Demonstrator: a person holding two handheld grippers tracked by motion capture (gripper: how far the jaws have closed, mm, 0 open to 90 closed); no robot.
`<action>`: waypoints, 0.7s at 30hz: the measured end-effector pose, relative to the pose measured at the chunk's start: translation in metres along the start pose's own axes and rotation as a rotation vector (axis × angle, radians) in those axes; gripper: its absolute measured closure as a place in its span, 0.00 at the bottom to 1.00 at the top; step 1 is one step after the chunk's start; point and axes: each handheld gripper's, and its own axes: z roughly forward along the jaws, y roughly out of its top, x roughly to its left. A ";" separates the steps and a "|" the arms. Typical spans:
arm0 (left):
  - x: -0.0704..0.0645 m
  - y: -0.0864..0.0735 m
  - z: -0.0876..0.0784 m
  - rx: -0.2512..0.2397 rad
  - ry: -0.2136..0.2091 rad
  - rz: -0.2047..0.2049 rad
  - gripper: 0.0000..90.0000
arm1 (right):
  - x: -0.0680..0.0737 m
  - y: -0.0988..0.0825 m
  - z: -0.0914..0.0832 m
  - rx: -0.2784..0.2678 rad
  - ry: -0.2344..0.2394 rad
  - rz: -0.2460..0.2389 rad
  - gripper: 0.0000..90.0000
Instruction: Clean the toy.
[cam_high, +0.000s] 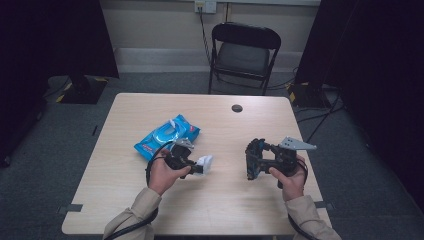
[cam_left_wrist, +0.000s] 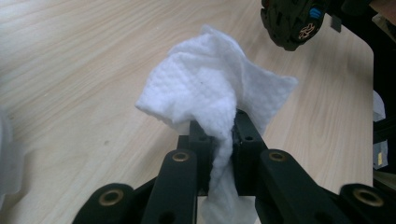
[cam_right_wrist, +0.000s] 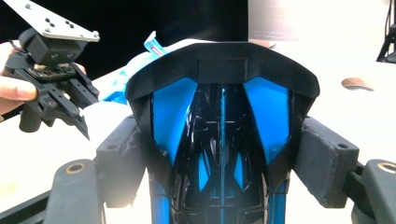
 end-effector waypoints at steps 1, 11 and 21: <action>0.001 -0.001 -0.001 -0.002 0.000 -0.001 0.90 | -0.001 0.000 -0.001 0.001 -0.003 -0.001 0.28; 0.008 -0.014 -0.012 -0.006 0.028 -0.025 0.90 | -0.013 -0.002 -0.012 0.011 -0.041 0.005 0.28; 0.010 -0.021 -0.020 -0.011 0.042 -0.033 0.90 | -0.021 -0.005 -0.022 0.021 -0.075 0.016 0.28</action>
